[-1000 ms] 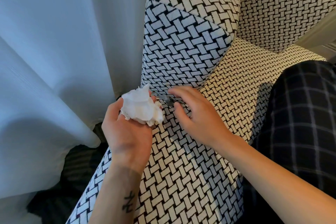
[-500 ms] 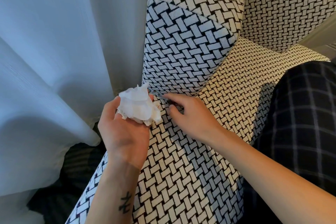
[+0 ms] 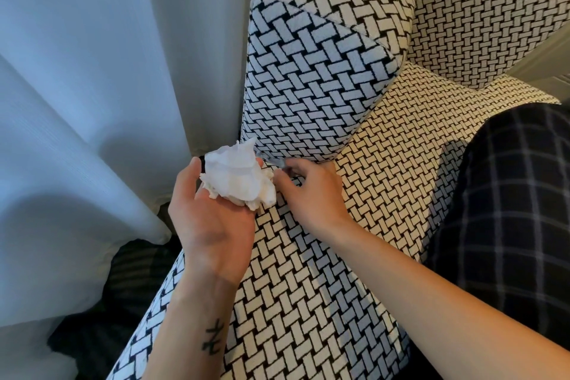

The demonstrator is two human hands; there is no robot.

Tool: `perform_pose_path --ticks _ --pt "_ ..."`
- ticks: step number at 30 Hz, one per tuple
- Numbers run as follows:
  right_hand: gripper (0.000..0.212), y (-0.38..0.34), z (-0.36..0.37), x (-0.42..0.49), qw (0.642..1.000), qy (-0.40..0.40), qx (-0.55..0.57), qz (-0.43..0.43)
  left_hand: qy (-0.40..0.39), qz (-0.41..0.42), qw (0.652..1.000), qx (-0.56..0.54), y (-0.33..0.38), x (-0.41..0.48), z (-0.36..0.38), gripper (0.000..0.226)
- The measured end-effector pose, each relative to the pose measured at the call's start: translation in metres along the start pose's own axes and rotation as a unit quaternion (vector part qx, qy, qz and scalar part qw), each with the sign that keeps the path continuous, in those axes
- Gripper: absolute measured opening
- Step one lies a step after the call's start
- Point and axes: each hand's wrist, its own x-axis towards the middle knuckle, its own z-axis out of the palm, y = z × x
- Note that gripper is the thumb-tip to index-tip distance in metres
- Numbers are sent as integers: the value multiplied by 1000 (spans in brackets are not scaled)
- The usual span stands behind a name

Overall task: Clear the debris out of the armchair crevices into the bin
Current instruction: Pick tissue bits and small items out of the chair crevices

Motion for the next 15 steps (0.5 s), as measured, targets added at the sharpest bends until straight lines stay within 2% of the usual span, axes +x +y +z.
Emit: perform_pose_path --ticks 3,7,12,15 --pt "25 8 12 4 998 58 23 18 -2 1 1000 1 0 -1 -2 54" --pt "21 17 8 1 995 85 47 -25 -14 5 1000 0 -1 2 -6 53" --pt "28 33 -9 -12 974 92 -49 -199 -18 -1 1000 -2 -2 1 -4 56" --pt "26 39 -15 -7 970 104 -32 -218 -13 1 1000 -1 -2 0 -3 54"
